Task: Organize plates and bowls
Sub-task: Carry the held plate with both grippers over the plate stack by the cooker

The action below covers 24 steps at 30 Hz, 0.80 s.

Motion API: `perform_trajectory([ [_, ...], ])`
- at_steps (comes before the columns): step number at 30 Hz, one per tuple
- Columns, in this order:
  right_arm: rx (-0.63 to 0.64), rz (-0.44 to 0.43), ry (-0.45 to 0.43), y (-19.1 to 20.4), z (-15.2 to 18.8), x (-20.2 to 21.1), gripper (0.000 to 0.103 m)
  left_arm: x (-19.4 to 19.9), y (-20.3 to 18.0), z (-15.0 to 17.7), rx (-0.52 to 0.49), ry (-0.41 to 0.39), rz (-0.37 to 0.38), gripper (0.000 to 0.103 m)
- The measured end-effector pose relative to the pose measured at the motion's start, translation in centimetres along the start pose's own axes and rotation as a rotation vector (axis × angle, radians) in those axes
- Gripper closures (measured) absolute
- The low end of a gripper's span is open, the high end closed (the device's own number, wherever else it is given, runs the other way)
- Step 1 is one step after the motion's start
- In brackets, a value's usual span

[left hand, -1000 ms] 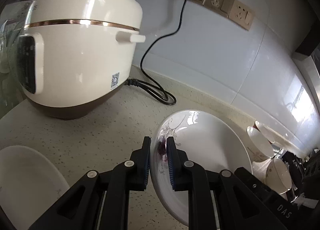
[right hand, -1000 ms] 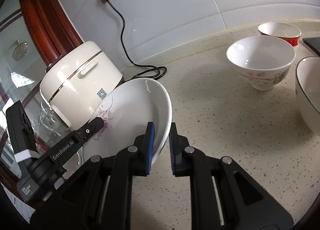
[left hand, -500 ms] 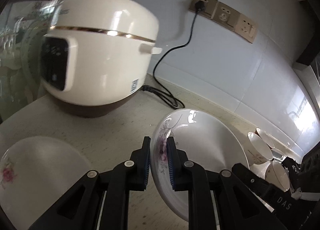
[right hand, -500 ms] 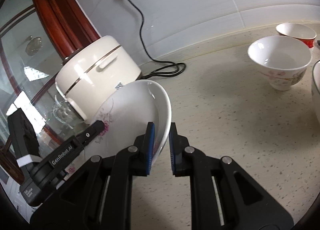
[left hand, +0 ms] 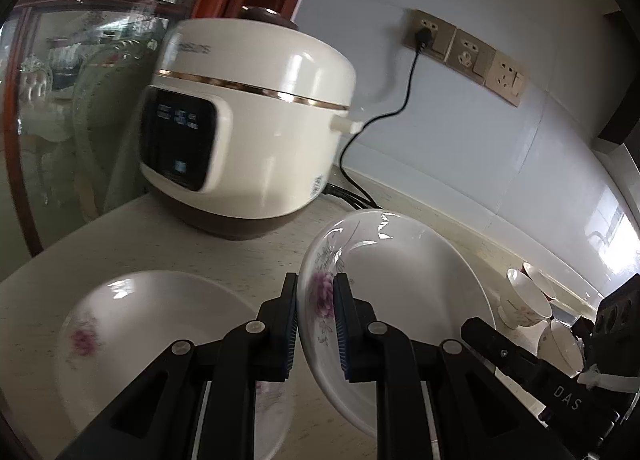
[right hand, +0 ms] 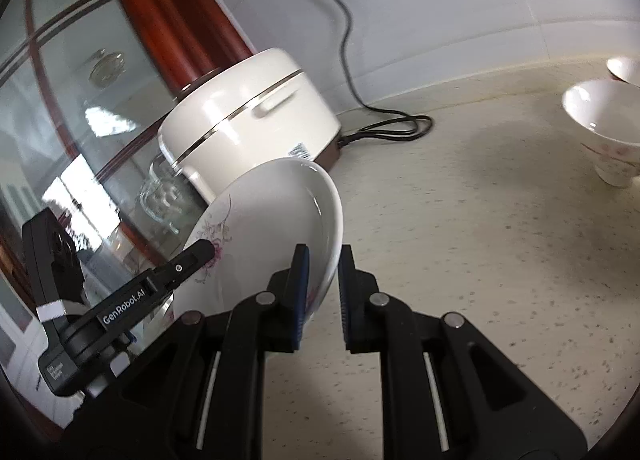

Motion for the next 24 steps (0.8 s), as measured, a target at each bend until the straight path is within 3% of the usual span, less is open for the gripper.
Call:
perform_trajectory([
  [10, 0.128, -0.07, 0.043, 4.3, 1.2, -1.6, 0.084, 2.7, 3.9, -0.1, 0.032, -0.026, -0.059, 0.085],
  [24, 0.151, -0.143, 0.067, 6.7, 2.1, -2.9, 0.083, 3.4, 7.0, 0.6, 0.055, -0.003, -0.102, 0.083],
])
Point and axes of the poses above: each gripper's, at about its wrist camera, not at the fingertips, and x roughly against the way its jaws point, y to its left, z to its underside, the point moved 2 cm from there along -x, roughly the way its jaws point, and after that the axes turned 4 degrees about x, right-handed, at the moved point
